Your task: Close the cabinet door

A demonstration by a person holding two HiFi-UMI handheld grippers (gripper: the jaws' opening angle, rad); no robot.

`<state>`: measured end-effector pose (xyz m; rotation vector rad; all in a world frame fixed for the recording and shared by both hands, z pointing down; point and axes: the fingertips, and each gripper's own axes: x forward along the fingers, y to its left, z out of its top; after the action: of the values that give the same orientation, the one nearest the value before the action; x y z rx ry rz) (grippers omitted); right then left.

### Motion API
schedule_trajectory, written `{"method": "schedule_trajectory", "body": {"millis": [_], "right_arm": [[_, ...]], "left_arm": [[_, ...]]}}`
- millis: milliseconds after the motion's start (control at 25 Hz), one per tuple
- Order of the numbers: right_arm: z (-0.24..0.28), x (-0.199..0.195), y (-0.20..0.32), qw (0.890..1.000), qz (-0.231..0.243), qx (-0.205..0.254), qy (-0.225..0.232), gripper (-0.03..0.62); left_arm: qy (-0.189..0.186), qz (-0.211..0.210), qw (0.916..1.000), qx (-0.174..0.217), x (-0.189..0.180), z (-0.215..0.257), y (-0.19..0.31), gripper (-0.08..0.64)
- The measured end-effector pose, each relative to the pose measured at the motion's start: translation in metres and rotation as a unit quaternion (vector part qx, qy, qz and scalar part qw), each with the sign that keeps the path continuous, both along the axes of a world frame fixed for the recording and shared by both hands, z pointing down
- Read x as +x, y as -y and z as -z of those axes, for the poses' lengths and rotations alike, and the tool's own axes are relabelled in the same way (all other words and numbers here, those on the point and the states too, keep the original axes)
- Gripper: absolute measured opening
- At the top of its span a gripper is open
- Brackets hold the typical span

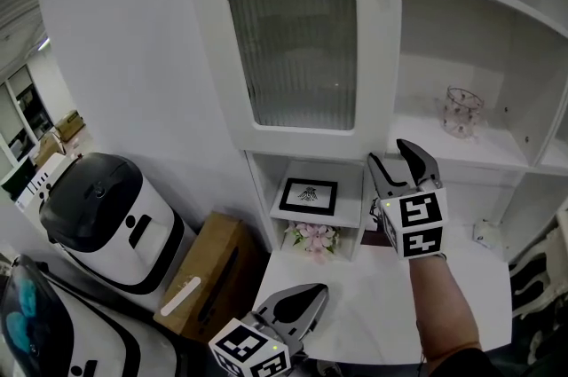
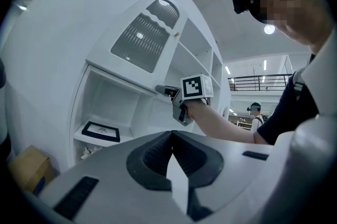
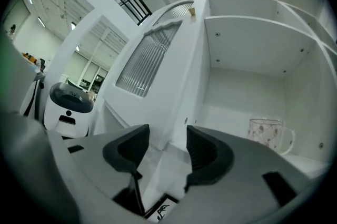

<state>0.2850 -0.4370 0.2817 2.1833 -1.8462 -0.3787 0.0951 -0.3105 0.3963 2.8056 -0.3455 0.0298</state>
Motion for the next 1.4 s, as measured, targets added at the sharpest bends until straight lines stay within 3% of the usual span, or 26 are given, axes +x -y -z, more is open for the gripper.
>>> {"method": "schedule_trajectory", "body": {"millis": [200, 280, 400, 600, 880, 1400], "right_arm": [[-0.002, -0.004, -0.001, 1.000, 0.001, 0.000, 0.000, 0.198], [-0.002, -0.007, -0.004, 1.000, 0.013, 0.003, 0.020, 0.175], [0.001, -0.013, -0.015, 0.998, 0.025, 0.018, 0.047, 0.078], [0.009, -0.036, -0.044, 0.994, 0.055, 0.038, 0.086, 0.041], [0.001, -0.095, -0.102, 0.962, 0.158, 0.036, 0.220, 0.014], [-0.043, -0.178, -0.223, 0.959, 0.165, -0.007, 0.232, 0.008]], "left_arm": [[0.004, 0.011, 0.9999, 0.006, -0.011, 0.005, -0.004, 0.006], [0.005, 0.017, 0.9998, 0.009, -0.016, 0.007, -0.008, 0.006], [0.005, 0.025, 0.9996, 0.013, -0.026, 0.013, -0.011, 0.006], [0.000, 0.038, 0.9991, 0.017, -0.048, 0.020, -0.021, 0.006], [-0.006, 0.041, 0.9990, 0.019, -0.081, 0.027, -0.052, 0.006], [-0.011, 0.047, 0.9988, 0.001, -0.142, 0.019, -0.114, 0.006]]}}
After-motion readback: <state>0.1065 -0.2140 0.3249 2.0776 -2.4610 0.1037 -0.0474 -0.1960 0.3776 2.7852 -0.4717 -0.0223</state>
